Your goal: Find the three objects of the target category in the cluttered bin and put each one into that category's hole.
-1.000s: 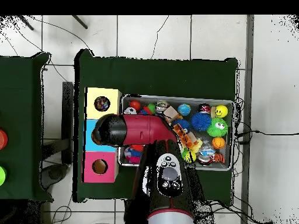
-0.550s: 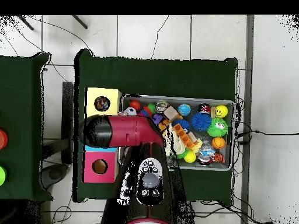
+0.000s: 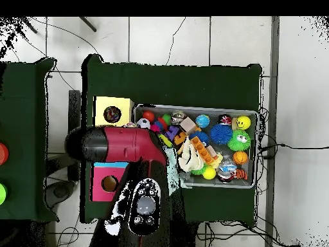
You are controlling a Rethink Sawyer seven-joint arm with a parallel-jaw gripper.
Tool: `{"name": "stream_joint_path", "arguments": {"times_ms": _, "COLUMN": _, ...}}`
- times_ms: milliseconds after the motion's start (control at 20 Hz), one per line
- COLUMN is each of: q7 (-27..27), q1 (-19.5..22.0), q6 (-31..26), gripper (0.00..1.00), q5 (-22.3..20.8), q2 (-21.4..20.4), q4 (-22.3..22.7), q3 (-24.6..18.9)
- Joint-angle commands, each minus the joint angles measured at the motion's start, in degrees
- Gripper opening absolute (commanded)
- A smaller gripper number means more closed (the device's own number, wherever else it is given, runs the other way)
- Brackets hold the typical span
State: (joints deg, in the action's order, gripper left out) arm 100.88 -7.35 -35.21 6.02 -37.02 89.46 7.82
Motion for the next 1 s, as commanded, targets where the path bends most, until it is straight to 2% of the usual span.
{"name": "stream_joint_path", "arguments": {"times_ms": 50, "q7": 20.3, "q1": -2.4, "q6": 2.7, "gripper": 0.0, "q5": 4.1, "q2": 4.4, "q4": -3.1, "q3": 2.3}}
{"name": "stream_joint_path", "arguments": {"times_ms": 550, "q7": 20.4, "q1": -2.2, "q6": 4.0, "gripper": 0.0, "q5": 4.4, "q2": 5.4, "q4": -3.2, "q3": 1.7}}
{"name": "stream_joint_path", "arguments": {"times_ms": 800, "q7": 21.8, "q1": -3.9, "q6": 1.9, "gripper": 0.0, "q5": 4.3, "q2": 5.3, "q4": -4.4, "q3": 3.3}}
{"name": "stream_joint_path", "arguments": {"times_ms": 1000, "q7": 20.6, "q1": -3.3, "q6": -0.4, "gripper": 0.0, "q5": 4.8, "q2": 3.7, "q4": -4.5, "q3": 2.8}}
